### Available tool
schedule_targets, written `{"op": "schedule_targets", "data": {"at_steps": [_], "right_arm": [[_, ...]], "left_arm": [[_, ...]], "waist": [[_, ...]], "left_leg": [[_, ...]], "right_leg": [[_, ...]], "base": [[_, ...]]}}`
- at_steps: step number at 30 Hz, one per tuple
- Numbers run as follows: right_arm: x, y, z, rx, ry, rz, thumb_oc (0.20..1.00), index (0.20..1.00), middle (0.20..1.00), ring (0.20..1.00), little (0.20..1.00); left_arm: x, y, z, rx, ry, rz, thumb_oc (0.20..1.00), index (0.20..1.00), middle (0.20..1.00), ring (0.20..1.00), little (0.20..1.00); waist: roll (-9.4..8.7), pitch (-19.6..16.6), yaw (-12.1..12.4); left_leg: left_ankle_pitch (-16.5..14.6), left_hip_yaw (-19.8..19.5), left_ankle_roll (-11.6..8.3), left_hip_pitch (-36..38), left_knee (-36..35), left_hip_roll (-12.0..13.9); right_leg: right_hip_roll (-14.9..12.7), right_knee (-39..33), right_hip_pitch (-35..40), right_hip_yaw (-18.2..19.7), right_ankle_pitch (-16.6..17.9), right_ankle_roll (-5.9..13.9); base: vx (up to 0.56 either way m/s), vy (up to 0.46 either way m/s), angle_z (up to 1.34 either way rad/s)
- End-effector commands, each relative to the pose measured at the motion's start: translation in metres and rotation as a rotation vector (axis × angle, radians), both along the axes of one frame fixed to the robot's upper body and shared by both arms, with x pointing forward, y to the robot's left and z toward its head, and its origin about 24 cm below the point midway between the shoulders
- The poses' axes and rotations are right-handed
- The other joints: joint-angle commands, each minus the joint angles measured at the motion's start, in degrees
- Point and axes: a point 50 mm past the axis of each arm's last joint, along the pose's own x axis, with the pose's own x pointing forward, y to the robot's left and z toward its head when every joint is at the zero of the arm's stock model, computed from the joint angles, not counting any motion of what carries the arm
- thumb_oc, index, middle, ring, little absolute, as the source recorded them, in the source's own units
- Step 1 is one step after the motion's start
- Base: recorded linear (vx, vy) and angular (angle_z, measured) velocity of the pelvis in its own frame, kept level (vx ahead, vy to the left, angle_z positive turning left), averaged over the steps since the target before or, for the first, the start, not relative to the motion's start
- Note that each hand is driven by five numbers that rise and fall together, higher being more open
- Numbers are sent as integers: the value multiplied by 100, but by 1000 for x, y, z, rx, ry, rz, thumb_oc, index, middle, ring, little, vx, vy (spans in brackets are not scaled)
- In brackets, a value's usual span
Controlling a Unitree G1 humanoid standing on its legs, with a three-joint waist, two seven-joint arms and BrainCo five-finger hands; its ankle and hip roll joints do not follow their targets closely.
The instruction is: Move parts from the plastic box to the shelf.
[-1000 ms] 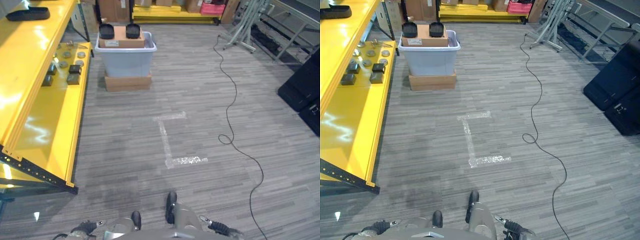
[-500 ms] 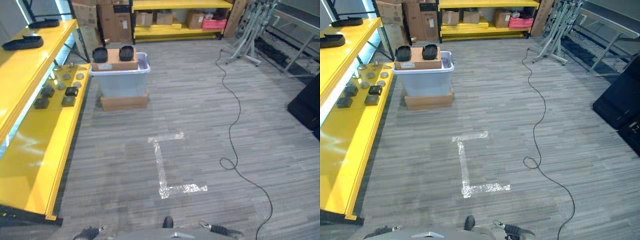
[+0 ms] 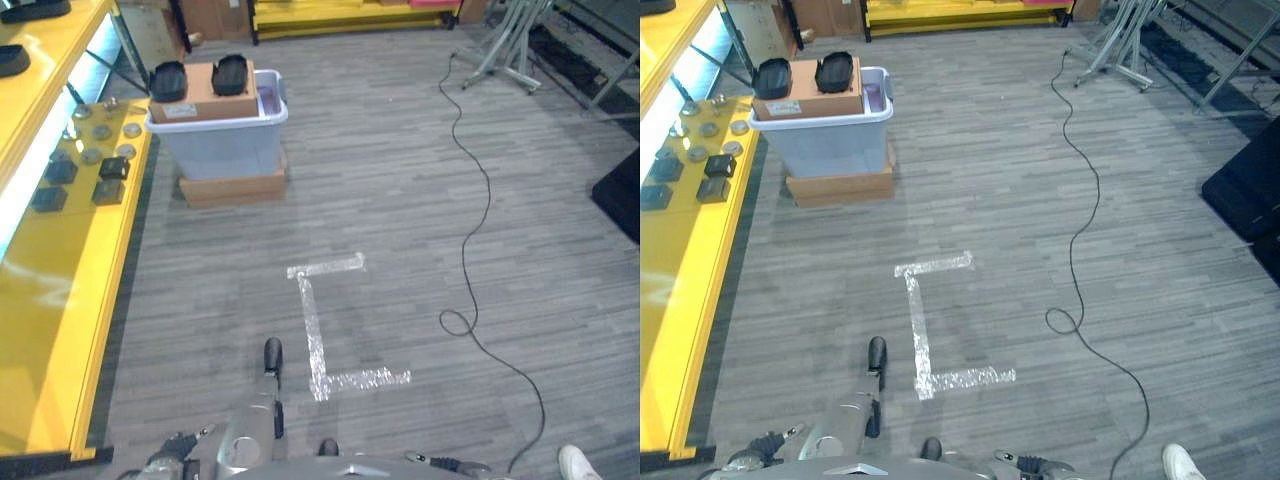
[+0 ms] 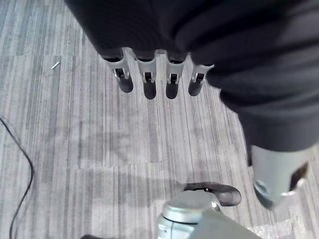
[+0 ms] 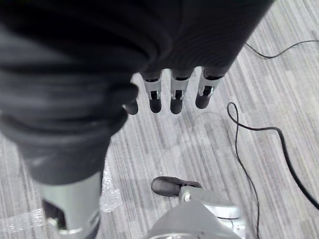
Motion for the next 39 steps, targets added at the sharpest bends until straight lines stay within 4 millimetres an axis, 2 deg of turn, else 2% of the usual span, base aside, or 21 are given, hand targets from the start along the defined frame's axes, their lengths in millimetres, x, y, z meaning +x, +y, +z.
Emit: {"op": "schedule_targets", "data": {"at_steps": [1,3,5,7,8,11,12,15,17,20,22,24,27,28,29,31,32,33,36,37,39], "right_arm": [[-5,-5,1,-1,-16,23,1000,1000,1000,1000,1000],[4,7,0,38,-53,4,1000,1000,1000,1000,1000],[14,16,0,57,-103,-30,1000,1000,1000,1000,1000],[26,22,2,45,-129,-30,1000,1000,1000,1000,1000],[28,23,3,45,-134,-22,1000,1000,1000,1000,1000],[36,25,5,58,-183,-14,1000,1000,1000,1000,1000],[41,23,7,66,-196,0,1000,1000,1000,1000,1000],[42,17,9,69,-198,2,1000,1000,1000,1000,1000],[35,12,8,73,-183,-10,1000,1000,1000,1000,1000],[26,9,6,68,-168,-27,1000,1000,1000,1000,1000],[17,4,4,46,-140,-39,1000,1000,1000,1000,1000],[14,3,3,24,-128,-72,1000,1000,1000,1000,1000],[16,-2,5,19,-136,-93,1000,1000,1000,1000,1000],[17,-5,6,8,-139,-98,1000,1000,1000,1000,1000],[20,-11,9,-12,-137,-121,1000,1000,1000,1000,1000],[19,-15,10,-26,-131,-135,1000,1000,1000,1000,1000],[18,-22,12,-46,-129,-143,1000,1000,1000,1000,1000],[18,-25,13,-54,-127,-138,1000,1000,1000,1000,1000],[14,-22,11,-53,-102,-129,1000,1000,1000,1000,1000],[12,-21,10,-55,-89,-125,1000,1000,1000,1000,1000],[2,-17,6,-60,-49,-91,1000,1000,1000,1000,1000]], "left_arm": [[-10,20,5,88,0,-39,1000,1000,1000,1000,1000],[-5,20,6,91,-10,-122,1000,1000,1000,1000,1000],[2,13,6,71,-21,-198,1000,1000,1000,1000,1000],[8,5,5,72,-32,-242,1000,1000,1000,1000,1000],[10,5,6,71,-36,-237,1000,1000,1000,1000,1000],[23,9,10,89,-53,-267,1000,1000,1000,1000,1000],[26,11,11,103,-52,-251,1000,1000,1000,1000,1000],[24,16,11,110,-39,-204,1000,1000,1000,1000,1000],[17,18,10,115,-22,-217,1000,1000,1000,1000,1000],[7,20,9,120,-11,-217,1000,1000,1000,1000,1000],[-3,21,7,109,-4,-182,1000,1000,1000,1000,1000],[-1,18,7,87,-22,-166,1000,1000,1000,1000,1000],[0,12,5,70,-38,-174,1000,1000,1000,1000,1000],[-1,8,4,60,-41,-182,1000,1000,1000,1000,1000],[0,5,4,49,-49,-189,1000,1000,1000,1000,1000],[3,3,4,42,-55,-198,1000,1000,1000,1000,1000],[9,2,5,40,-70,-214,1000,1000,1000,1000,1000],[13,1,6,40,-83,-205,1000,1000,1000,1000,1000],[20,2,8,46,-91,-208,1000,1000,1000,1000,1000],[21,1,7,45,-89,-209,1000,1000,1000,1000,1000],[21,-1,7,33,-80,-226,1000,1000,1000,1000,1000]], "waist": [[-75,-330,434],[-166,-476,557],[-161,-555,573],[-57,-546,523],[-51,-525,515],[32,-404,477],[-17,-329,403],[-203,-259,220],[-310,-249,134],[-288,-251,131],[-357,-383,113],[-390,-451,110],[-394,-502,111],[-383,-539,132],[-367,-561,190],[-346,-559,198],[-336,-487,209],[-317,-442,199],[-238,-385,182],[-212,-370,187],[-96,-335,236]], "left_leg": [[-24,-145,320,-143,946,-217],[-384,-291,601,73,1157,-513],[-601,-272,899,345,1073,-792],[-897,-180,1147,671,987,-941],[-968,-163,1190,714,996,-975],[-959,-305,1174,937,967,-882],[-1058,-316,1115,1144,969,-840],[-1380,-394,1046,1370,1110,-910],[-1717,-604,1073,1588,1261,-951],[-1940,-745,1069,1784,1370,-860],[-2218,-798,958,1947,1584,-715],[-2433,-703,703,2228,1896,-325],[-2189,-611,545,2229,2187,-75],[-1918,-597,458,2104,2534,66],[-1424,-613,350,1682,3564,222],[-1290,-665,325,1340,4060,232],[-1349,-656,368,882,4292,66],[-1462,-584,396,771,4117,-67],[-1570,-322,425,1047,2349,-449],[-1480,-281,418,1129,1886,-540],[-876,-201,275,819,1267,-695]], "right_leg": [[-519,1490,-651,63,-501,471],[-809,2164,-537,-85,-501,632],[-1188,3500,-890,-180,66,877],[-1540,4853,-1827,-133,531,891],[-1530,5025,-2105,-114,478,868],[-1154,4170,-2651,-522,543,729],[-1023,3063,-2809,-597,766,787],[-894,940,-2877,-359,1227,993],[-1029,-21,-3050,-51,1515,1178],[-1103,-21,-3188,123,1462,1194],[-1136,-21,-2714,107,1439,1120],[-1102,619,-2607,9,1232,935],[-1009,704,-2465,-20,1133,816],[-918,677,-2336,-27,1046,719],[-769,620,-2132,-64,874,524],[-685,555,-2033,-84,821,425],[-629,453,-1938,-117,789,377],[-612,392,-1904,-161,775,383],[-645,234,-1731,-337,845,519],[-656,201,-1656,-362,879,564],[-571,89,-1417,-308,927,623]], "base": [[844,324,-75],[789,357,-54],[489,348,-19],[422,355,20],[345,190,-4],[305,-109,2],[305,-183,40],[507,-212,7],[600,-205,-11],[726,-265,50],[902,-370,88],[639,-335,108],[404,-240,19],[501,-362,-3],[456,-341,8],[263,-215,-8],[220,-151,-4],[212,-77,-6],[166,45,10],[175,107,22],[136,123,14]]}}
